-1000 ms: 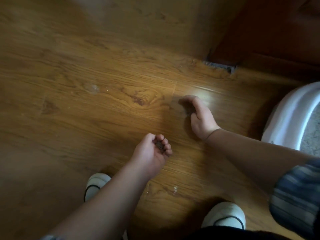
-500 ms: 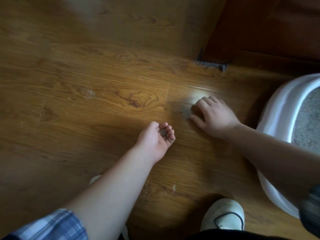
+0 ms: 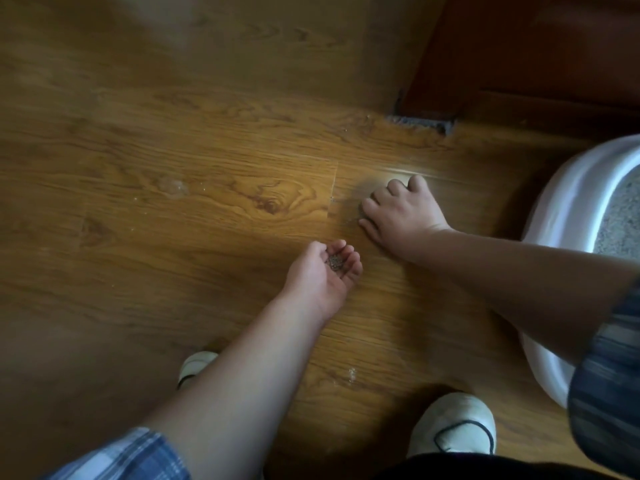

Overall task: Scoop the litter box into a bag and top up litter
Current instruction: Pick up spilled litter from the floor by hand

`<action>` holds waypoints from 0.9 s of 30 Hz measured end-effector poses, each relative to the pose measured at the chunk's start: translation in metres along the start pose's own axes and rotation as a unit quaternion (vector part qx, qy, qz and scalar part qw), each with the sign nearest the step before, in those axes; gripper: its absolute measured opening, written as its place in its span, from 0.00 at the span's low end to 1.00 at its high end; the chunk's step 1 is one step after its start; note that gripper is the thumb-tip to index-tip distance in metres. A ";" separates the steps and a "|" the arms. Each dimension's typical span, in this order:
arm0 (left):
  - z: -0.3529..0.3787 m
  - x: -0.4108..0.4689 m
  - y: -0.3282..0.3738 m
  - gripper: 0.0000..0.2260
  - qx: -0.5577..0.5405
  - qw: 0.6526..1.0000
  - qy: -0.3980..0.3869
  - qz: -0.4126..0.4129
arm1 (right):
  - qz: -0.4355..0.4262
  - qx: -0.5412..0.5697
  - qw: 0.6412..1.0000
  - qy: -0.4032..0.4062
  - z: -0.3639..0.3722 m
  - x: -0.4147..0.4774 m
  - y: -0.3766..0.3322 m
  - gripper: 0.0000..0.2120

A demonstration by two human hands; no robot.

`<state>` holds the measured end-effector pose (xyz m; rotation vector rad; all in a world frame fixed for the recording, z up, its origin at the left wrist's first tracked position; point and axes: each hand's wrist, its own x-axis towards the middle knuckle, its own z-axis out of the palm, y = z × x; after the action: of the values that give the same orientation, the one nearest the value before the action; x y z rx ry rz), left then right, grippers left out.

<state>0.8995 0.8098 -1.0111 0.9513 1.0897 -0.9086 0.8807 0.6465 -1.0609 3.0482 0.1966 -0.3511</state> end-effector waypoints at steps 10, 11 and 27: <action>-0.006 -0.001 0.006 0.13 -0.012 1.000 -0.006 0.012 | -0.067 -0.026 0.997 0.039 0.008 0.004 0.002 0.06; -0.007 -0.001 0.006 0.14 -0.012 1.000 -0.012 0.013 | -0.068 -0.028 0.997 0.037 0.009 0.004 0.001 0.04; 0.001 0.003 -0.002 0.15 -0.070 0.996 -0.051 0.028 | -0.053 0.134 0.979 0.148 -0.035 -0.019 -0.023 0.09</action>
<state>0.8980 0.8081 -1.0141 0.8084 1.0209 -0.8146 0.8667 0.6699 -1.0239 3.3527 0.3561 0.0823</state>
